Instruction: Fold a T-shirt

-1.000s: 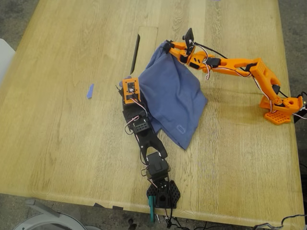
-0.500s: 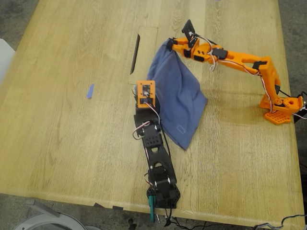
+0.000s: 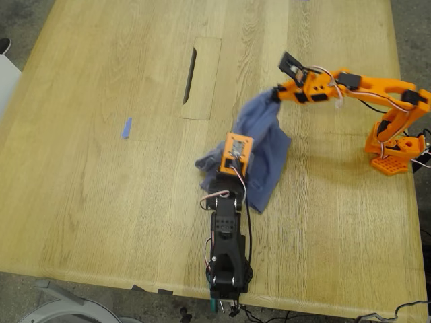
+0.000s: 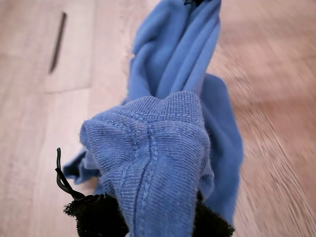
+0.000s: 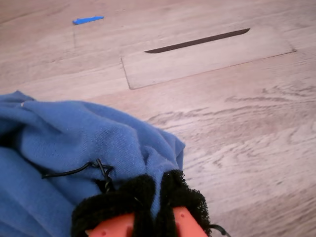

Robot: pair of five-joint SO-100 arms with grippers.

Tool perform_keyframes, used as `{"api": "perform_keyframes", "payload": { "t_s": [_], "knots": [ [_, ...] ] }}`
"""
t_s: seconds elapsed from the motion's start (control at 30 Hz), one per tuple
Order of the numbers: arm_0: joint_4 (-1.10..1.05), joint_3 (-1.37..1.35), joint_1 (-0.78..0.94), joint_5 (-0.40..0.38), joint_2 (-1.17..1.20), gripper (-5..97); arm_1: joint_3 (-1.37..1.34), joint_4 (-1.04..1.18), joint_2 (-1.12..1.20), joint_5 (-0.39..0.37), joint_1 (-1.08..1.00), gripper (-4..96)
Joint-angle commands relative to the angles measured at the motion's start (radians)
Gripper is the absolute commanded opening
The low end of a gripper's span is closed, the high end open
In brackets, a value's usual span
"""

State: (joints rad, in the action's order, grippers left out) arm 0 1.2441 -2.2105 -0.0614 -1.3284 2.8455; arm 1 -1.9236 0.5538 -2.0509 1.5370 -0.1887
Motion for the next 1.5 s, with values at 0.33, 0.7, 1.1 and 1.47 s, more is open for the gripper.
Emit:
{"api": "perform_keyframes", "payload": {
  "t_s": [0.33,0.7,1.1,1.47],
  "knots": [
    [0.247,-0.255,-0.367,-0.083,0.327,0,-0.606,0.060,-0.594,-0.011,0.101,-0.2],
    [0.204,-0.537,-0.469,-0.135,0.457,0,-0.950,0.101,-0.920,-0.017,0.140,-0.2],
    [-0.048,-0.627,-0.526,-0.278,0.571,48,-1.117,0.061,-1.066,-0.054,0.192,22.2],
    [-0.060,-0.621,-0.499,-0.247,0.595,62,-1.126,0.253,-1.319,-0.067,0.233,32.7]
  ]
}}
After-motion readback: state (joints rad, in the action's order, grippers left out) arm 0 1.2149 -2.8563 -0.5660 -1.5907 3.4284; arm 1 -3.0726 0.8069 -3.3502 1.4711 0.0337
